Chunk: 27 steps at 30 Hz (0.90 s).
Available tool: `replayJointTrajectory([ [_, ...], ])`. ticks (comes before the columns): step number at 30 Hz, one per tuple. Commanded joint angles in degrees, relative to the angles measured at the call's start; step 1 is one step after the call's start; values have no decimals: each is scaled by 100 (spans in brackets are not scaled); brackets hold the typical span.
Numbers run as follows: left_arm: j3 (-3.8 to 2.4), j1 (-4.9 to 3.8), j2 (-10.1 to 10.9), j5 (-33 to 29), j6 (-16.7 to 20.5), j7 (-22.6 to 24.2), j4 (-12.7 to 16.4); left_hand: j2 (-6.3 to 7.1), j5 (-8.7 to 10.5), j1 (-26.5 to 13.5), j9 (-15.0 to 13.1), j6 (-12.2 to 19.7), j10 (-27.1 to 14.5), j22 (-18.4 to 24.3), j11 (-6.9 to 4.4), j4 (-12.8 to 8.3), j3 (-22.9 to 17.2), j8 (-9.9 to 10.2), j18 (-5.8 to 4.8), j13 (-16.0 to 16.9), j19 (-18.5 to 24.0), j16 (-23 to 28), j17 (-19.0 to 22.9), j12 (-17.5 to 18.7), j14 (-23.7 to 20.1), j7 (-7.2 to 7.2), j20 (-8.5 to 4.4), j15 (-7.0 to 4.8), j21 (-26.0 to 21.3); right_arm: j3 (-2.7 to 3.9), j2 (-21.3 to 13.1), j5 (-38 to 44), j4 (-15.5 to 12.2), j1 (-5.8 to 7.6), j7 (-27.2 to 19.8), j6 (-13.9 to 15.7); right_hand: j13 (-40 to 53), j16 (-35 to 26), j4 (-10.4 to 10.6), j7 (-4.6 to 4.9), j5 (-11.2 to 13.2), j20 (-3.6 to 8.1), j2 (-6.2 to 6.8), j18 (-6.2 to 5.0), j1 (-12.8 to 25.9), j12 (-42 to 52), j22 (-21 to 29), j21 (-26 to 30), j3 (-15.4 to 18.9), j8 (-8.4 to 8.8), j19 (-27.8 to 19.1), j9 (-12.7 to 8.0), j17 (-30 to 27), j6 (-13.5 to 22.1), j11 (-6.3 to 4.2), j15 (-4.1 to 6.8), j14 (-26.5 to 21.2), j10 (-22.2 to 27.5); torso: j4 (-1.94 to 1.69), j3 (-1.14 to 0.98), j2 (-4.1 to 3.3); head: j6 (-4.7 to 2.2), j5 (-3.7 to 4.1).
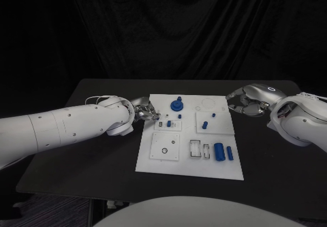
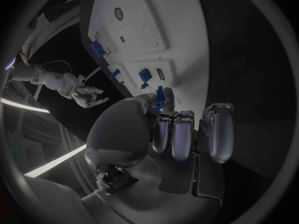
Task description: Assemble the parts on the task board
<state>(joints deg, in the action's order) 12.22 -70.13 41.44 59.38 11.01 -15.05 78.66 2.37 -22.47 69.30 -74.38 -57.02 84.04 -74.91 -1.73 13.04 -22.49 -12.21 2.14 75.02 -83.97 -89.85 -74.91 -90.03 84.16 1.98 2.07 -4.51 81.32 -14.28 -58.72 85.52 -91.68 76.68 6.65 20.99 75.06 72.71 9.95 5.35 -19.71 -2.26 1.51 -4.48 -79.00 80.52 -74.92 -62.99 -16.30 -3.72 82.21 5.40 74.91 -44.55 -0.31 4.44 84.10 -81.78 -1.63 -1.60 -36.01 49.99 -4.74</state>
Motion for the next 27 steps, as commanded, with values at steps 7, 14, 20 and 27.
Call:
replayJointTrajectory([
  [7,-4,181,-48,-13,150,-30,9,-3,-45,-57,-6,-1,596,-1216,-31,36,-6,-11,6,1498,-161,-15,-1509,3,584,-11,-41,-26,-39,3,2,-3,1,-17,12,-40,609,-22,3,-2,-35,1,-11,-77,53,-22,-699,34,-46,-23,-37,-7,49,-25,-1,-43,232,40,7,-1,0,1,1],
  [14,-5,239,-95,164,205,3,5,-13,-52,-59,-6,3,596,-1216,-30,36,-14,-9,6,1498,-162,-15,-1509,3,584,-12,-40,-26,-37,3,-6,-3,-8,-17,15,-47,602,-29,0,-1,-37,0,-10,-78,55,-29,-697,45,-53,-19,-39,-12,44,-14,1,-43,230,47,-2,-5,-1,1,5],
  [20,-5,263,-118,197,222,16,3,-17,-54,-61,-7,2,596,-1214,-30,37,-16,-9,8,1498,-158,-15,-1509,3,584,-11,-40,-26,-45,3,-13,-3,-17,-17,19,-53,602,-29,0,-1,-37,0,-10,-78,55,-29,-697,45,-53,-19,-39,-12,44,-14,1,-43,230,47,2,-2,-3,1,7],
  [27,-5,282,-131,206,223,15,27,-31,-58,-67,-8,-1,596,-1215,-29,41,-22,-11,7,1498,-160,-15,-1509,3,584,-11,-40,-25,-40,3,-13,-3,-24,-17,25,-62,586,-45,-2,1,-38,0,-9,-82,59,-48,-692,66,-61,-18,-45,-14,31,-15,2,-44,226,63,3,-3,-4,1,-1],
])
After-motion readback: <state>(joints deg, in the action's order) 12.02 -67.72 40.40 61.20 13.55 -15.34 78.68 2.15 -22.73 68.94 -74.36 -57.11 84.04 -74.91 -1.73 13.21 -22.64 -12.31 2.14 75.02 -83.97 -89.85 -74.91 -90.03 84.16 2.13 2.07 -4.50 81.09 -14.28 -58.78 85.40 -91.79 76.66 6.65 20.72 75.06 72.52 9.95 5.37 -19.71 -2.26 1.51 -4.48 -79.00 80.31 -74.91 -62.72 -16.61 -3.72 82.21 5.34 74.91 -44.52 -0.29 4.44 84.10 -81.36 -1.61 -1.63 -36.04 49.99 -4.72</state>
